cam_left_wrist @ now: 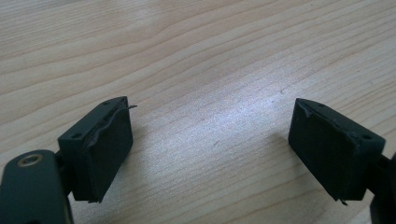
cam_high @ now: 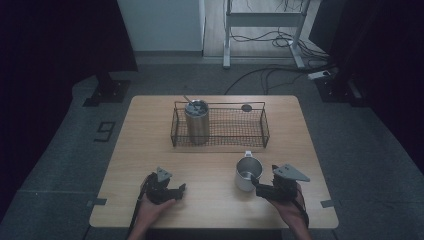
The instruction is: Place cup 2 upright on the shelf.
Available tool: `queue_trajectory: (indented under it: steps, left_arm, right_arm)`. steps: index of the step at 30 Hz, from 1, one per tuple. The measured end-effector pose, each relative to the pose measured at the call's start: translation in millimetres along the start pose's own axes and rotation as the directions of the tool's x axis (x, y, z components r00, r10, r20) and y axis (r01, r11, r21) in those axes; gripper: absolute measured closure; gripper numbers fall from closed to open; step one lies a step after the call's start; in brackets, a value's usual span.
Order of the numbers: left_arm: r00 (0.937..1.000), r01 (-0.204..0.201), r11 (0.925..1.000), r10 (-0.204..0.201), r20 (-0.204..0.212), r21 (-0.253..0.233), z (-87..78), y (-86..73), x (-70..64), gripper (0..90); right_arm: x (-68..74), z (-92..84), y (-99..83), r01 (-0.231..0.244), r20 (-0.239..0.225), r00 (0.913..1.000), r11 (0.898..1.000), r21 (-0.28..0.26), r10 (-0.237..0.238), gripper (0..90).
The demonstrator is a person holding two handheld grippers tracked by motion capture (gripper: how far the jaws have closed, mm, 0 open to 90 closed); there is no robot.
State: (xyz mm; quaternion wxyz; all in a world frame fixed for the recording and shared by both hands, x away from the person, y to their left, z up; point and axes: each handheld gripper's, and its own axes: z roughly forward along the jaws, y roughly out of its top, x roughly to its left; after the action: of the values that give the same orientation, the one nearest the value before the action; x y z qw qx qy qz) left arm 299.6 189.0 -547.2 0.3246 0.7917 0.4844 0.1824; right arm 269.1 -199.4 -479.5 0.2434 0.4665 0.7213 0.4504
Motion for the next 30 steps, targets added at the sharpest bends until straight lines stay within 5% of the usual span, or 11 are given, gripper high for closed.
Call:
queue_trajectory:
  steps: [30]
  left_arm:
    - [1.0000,0.002,1.0000,-0.002,0.003,-0.001,-0.1,-0.1,0.4,13.8]
  right_arm:
    - [14.8,36.6,5.1,0.038,-0.029,0.9989,0.997,0.062,-0.036,0.0]
